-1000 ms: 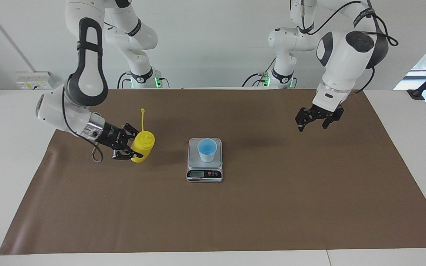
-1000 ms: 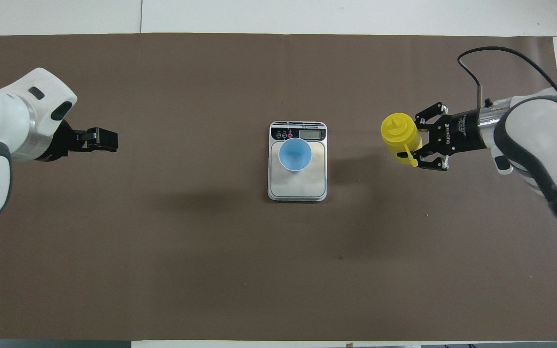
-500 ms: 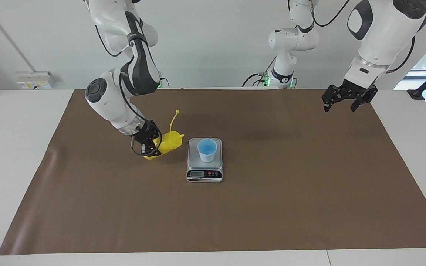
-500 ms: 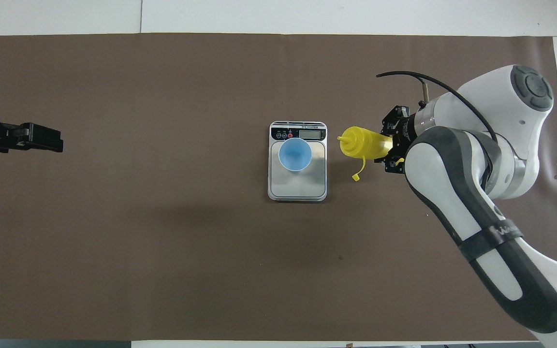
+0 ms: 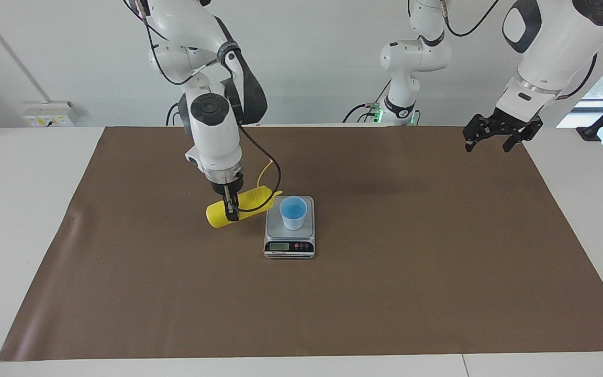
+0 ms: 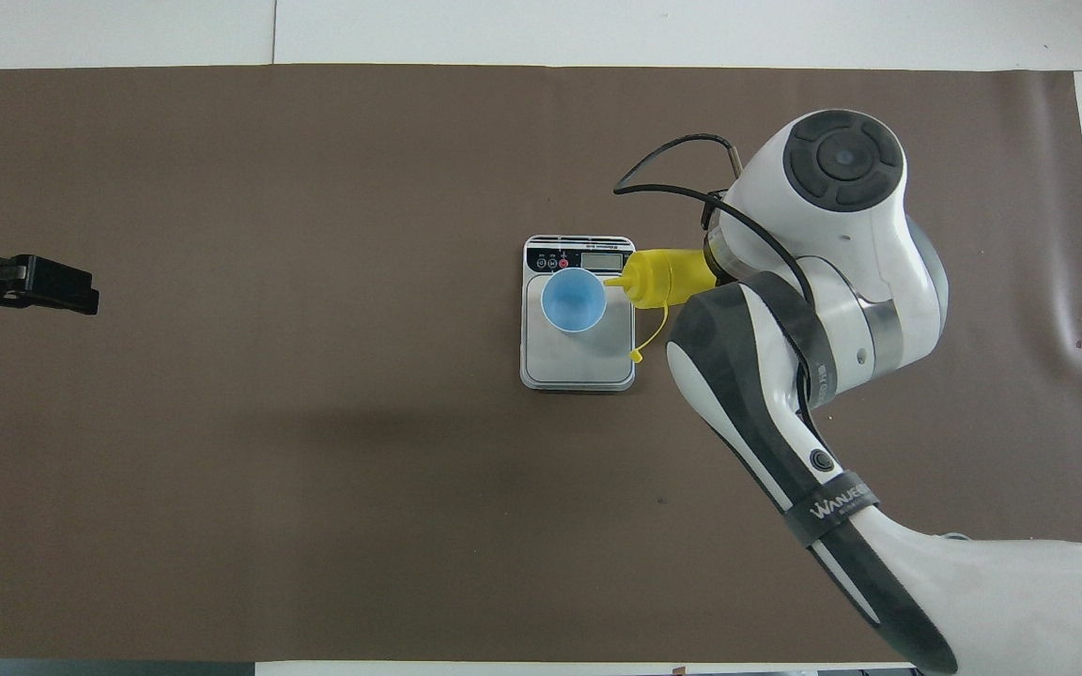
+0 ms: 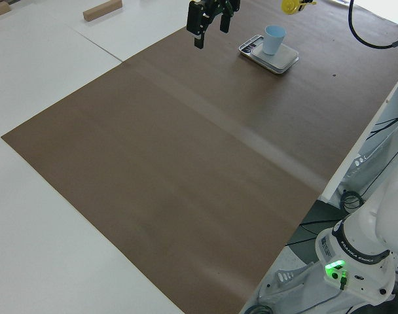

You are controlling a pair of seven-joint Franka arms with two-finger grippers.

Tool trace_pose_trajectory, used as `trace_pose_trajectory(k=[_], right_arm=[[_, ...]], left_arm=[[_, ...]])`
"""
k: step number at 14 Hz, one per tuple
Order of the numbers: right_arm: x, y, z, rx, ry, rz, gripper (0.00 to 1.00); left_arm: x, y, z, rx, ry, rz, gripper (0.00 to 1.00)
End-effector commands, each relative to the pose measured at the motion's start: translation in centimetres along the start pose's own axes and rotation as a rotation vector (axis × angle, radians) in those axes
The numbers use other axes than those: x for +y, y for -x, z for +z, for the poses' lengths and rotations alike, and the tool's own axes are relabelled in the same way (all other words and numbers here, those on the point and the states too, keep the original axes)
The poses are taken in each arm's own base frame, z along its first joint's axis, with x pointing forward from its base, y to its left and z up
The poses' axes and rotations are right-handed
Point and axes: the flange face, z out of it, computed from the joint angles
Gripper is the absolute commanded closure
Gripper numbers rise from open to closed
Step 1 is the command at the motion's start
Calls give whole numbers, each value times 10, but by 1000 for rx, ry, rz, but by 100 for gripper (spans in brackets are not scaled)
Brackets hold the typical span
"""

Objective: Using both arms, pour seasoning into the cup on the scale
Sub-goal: 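Tilt the yellow bottle over the cup to pour with the right gripper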

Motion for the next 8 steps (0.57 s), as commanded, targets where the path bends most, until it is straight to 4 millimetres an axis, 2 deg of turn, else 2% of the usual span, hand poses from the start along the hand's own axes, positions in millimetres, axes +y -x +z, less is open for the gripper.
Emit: trace_pose_trajectory(k=[1, 2, 4, 8], right_arm=[[-36, 20, -5, 130, 20, 19, 100], [-36, 22, -4, 156, 18, 8, 100], [-28, 45, 0, 245, 32, -51, 100], [-25, 57, 3, 389, 16, -114, 100]], left_arm=[[-2, 4, -5, -9, 19, 10, 0], [-2, 5, -5, -14, 19, 9, 0], [-2, 4, -6, -21, 21, 10, 0], [-1, -1, -14, -7, 37, 6, 0]])
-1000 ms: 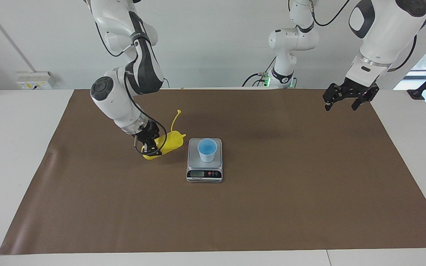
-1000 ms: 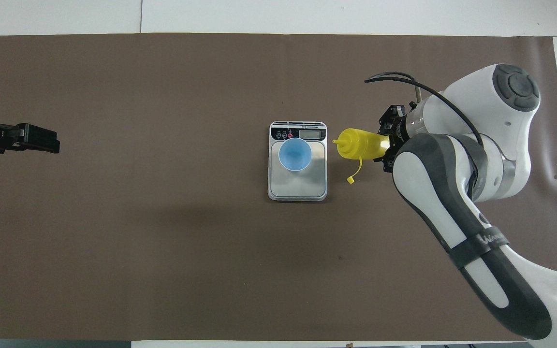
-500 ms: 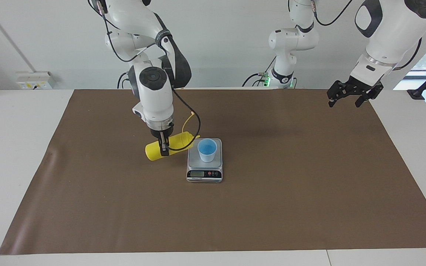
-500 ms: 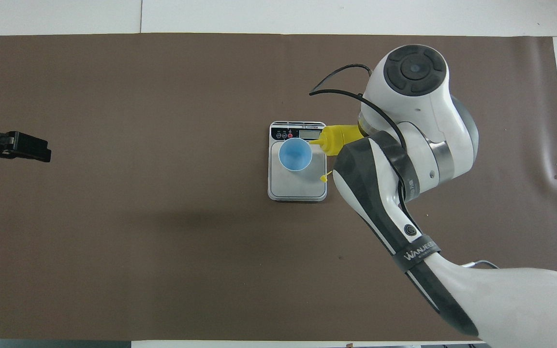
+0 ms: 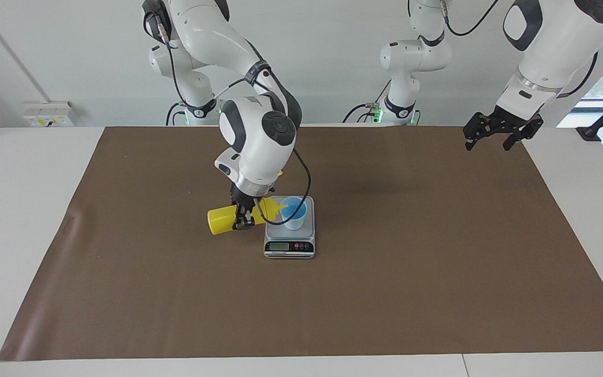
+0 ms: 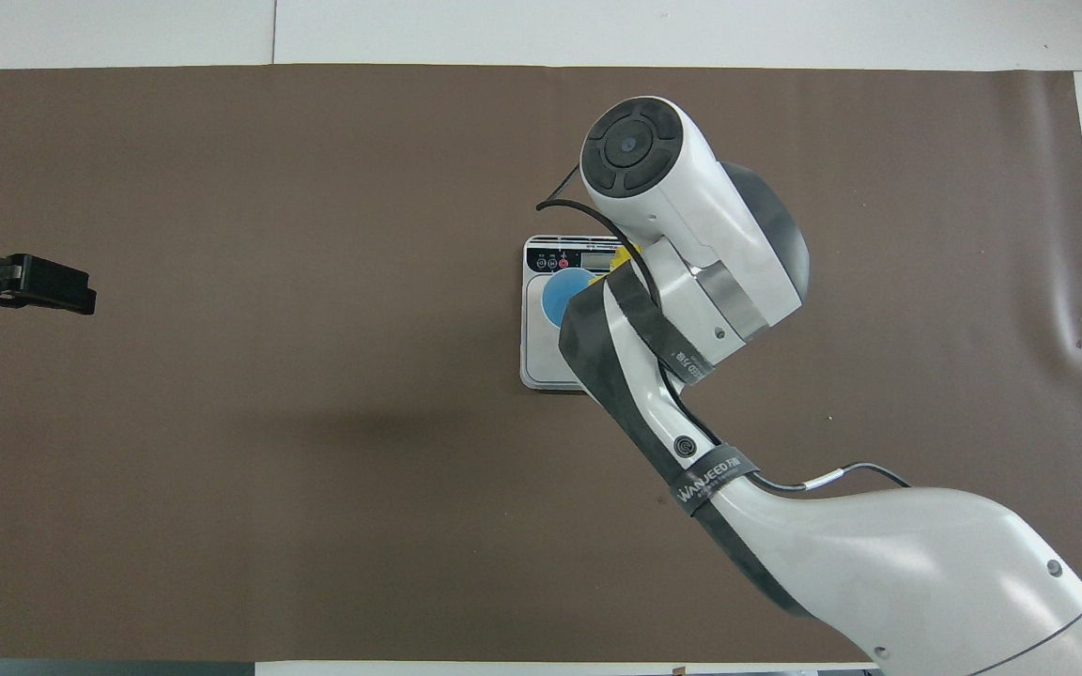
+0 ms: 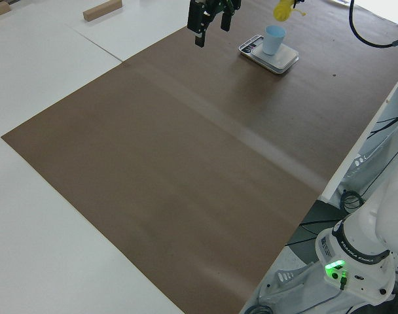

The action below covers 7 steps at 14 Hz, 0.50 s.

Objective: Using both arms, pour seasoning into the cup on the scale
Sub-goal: 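Tilt the yellow bottle over the cup to pour with the right gripper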

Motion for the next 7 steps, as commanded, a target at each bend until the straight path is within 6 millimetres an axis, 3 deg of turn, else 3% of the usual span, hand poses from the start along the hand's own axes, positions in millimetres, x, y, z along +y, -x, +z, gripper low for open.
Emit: trace_pose_trajectory(k=[1, 7], right_arm=[[-1, 7, -3, 108, 4, -17, 100], [1, 7, -5, 148, -3, -25, 100]], left_arm=[[0, -8, -8, -10, 38, 7, 0], [-6, -2, -7, -39, 38, -5, 0]])
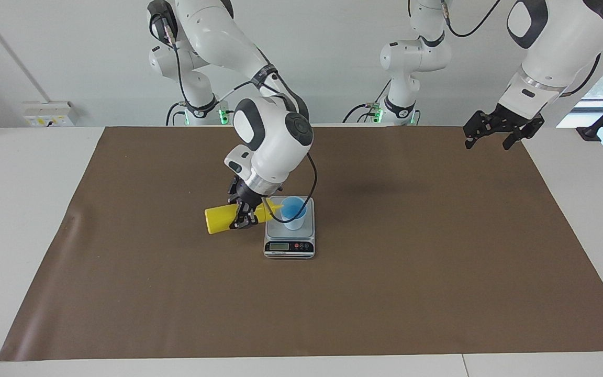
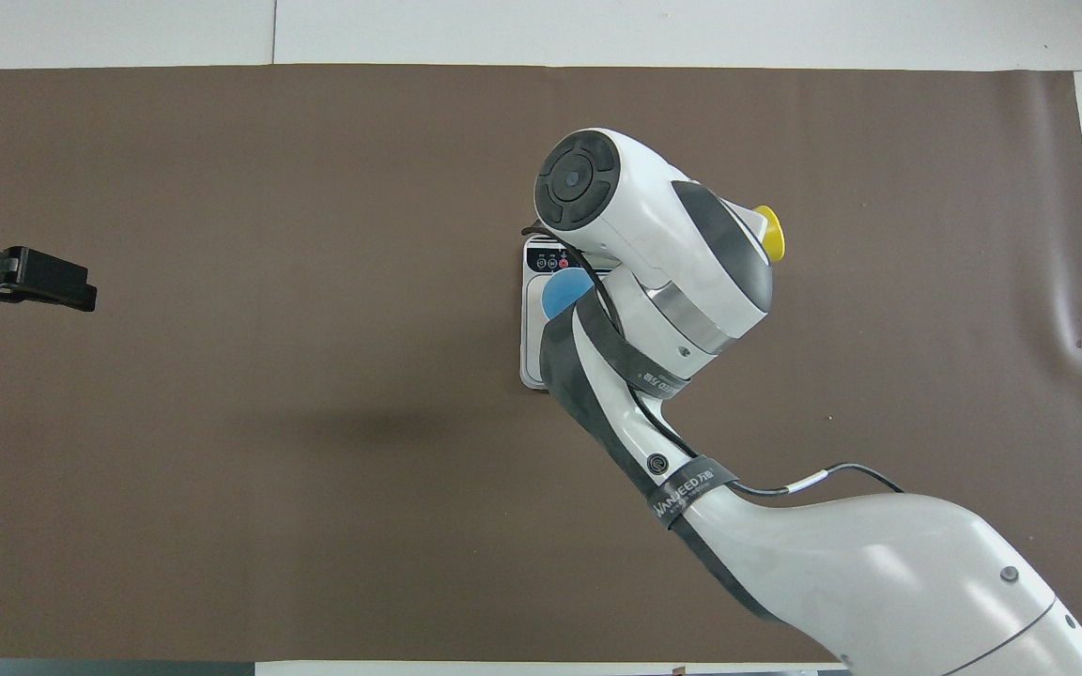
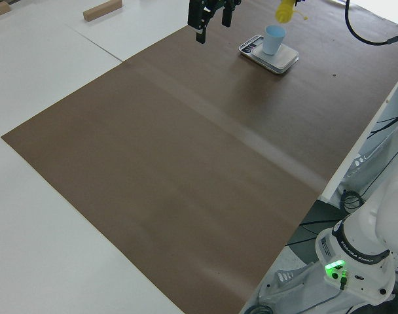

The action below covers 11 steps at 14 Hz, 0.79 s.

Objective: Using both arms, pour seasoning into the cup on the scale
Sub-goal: 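Tilt the yellow bottle over the cup to pour with the right gripper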

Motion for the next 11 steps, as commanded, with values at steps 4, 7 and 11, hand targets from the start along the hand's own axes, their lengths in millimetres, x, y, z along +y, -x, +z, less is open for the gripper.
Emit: trace_pose_trajectory(k=[4, 7, 11], right_arm=[[0, -5, -9, 13, 9, 54, 100], [3, -54, -20, -176, 31, 157, 100], [27, -169, -10, -558, 74, 298, 100]], left_arm=[[-13, 8, 2, -25, 11, -8, 0], [-18, 8, 1, -20, 12, -21, 0], [-18, 8, 1, -20, 12, -21, 0]])
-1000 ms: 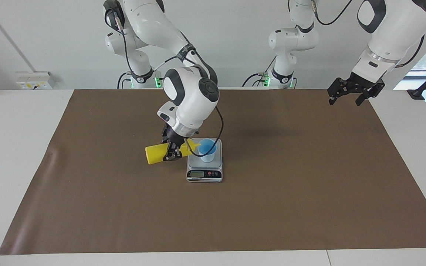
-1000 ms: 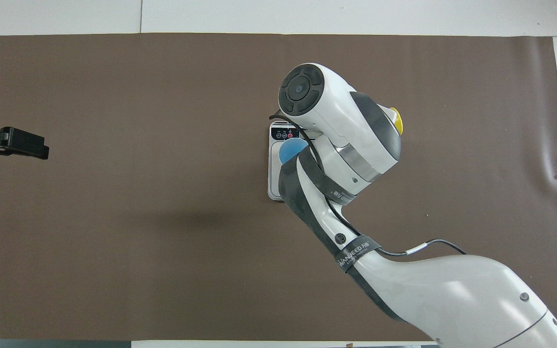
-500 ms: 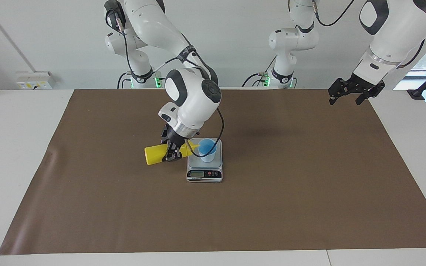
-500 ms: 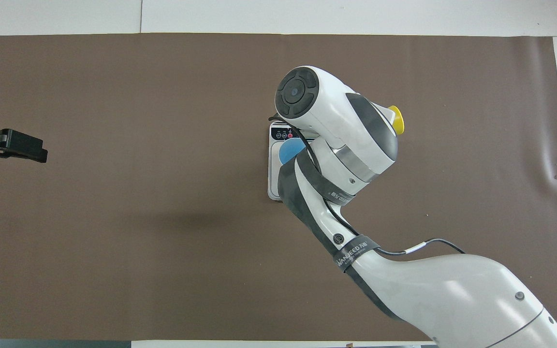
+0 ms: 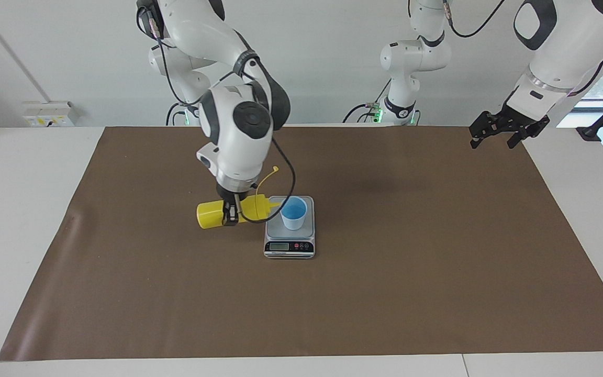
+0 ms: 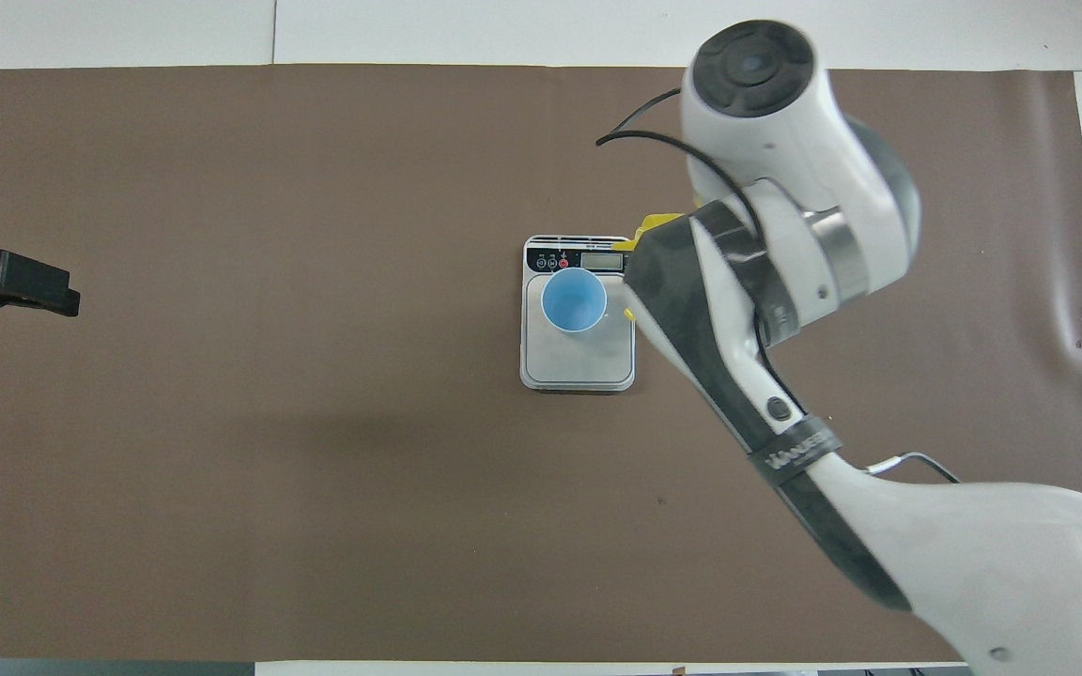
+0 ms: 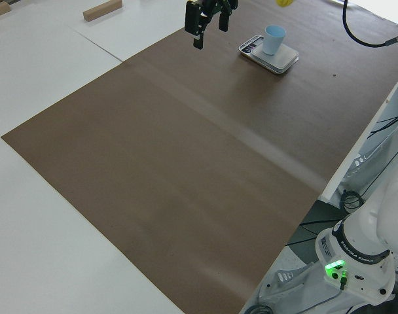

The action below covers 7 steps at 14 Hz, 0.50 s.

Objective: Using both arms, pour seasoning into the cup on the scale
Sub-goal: 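Turn the bottle upright and carry it back with the right gripper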

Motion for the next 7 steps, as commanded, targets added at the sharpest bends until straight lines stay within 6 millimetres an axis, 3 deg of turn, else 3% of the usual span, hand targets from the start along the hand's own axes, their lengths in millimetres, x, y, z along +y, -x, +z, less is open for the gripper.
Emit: trace_pose_trajectory(k=[1, 2, 4, 7], right_arm=[[4, -84, -23, -218, 25, 75, 100], [6, -115, -22, -316, 32, 77, 100], [16, -201, 0, -595, 19, 92, 100], [56, -282, 40, -856, -30, 152, 100]], left_arm=[[-3, 6, -1, -5, 9, 7, 0], [-3, 6, -1, -5, 9, 7, 0], [-3, 6, -1, -5, 9, 7, 0], [-2, 6, -1, -5, 9, 8, 0]])
